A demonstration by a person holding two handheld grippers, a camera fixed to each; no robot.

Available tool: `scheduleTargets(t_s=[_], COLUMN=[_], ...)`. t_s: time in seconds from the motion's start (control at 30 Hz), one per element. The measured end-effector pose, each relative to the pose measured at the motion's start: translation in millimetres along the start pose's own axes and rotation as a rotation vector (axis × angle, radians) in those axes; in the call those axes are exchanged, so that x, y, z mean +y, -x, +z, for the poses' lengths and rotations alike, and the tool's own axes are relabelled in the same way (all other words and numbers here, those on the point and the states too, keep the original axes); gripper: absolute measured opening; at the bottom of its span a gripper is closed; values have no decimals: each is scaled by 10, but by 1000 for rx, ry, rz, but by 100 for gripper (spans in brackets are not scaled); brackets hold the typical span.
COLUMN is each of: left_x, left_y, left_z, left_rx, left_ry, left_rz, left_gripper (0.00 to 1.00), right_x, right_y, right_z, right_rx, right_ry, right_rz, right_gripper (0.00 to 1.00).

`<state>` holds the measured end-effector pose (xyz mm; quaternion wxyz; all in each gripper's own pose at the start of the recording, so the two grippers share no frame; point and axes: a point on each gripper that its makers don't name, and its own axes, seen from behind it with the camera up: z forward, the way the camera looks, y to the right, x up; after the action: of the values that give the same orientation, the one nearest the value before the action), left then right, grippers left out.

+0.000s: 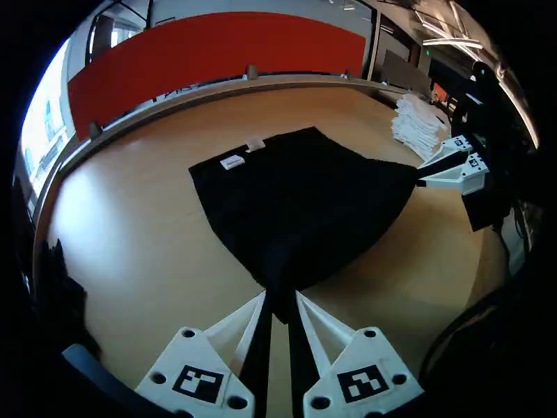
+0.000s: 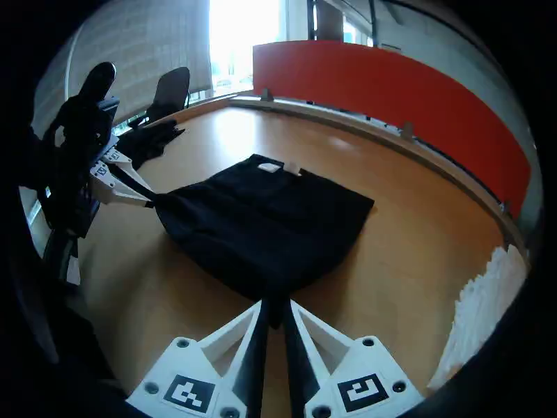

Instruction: Fold towel

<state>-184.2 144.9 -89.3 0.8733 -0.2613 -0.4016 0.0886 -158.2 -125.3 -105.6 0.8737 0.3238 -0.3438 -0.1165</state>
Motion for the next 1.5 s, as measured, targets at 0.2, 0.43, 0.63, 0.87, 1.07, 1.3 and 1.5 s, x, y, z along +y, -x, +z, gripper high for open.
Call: scheduleTargets(t_s=[0.2,0.43,0.63,0.87,1.07,1.3,1.5], left_x=[24,49,71,69,80,91,87], left_y=[-176,-310,-394,-484,-541,-602,-652], left_z=[-164,-313,-432,-558,-659,-768,-853], left_rx=[29,47,54,59,62,72,78], left_ry=[-1,1,0,-4,-1,1,5], left_rz=[-6,-9,-17,-27,-34,-58,-64], left_gripper=[14,14,14,14,14,14,14], right_x=[29,30,32,20,14,-17,-42], right_y=[-157,-236,-297,-427,-518,-607,-656], right_z=[-135,-267,-348,-463,-554,-664,-740], right_rx=[23,27,30,50,62,73,78], right_ry=[11,18,19,14,14,11,7], right_rz=[-9,-20,-11,-4,-13,-12,-10], right_gripper=[14,14,14,14,14,14,14])
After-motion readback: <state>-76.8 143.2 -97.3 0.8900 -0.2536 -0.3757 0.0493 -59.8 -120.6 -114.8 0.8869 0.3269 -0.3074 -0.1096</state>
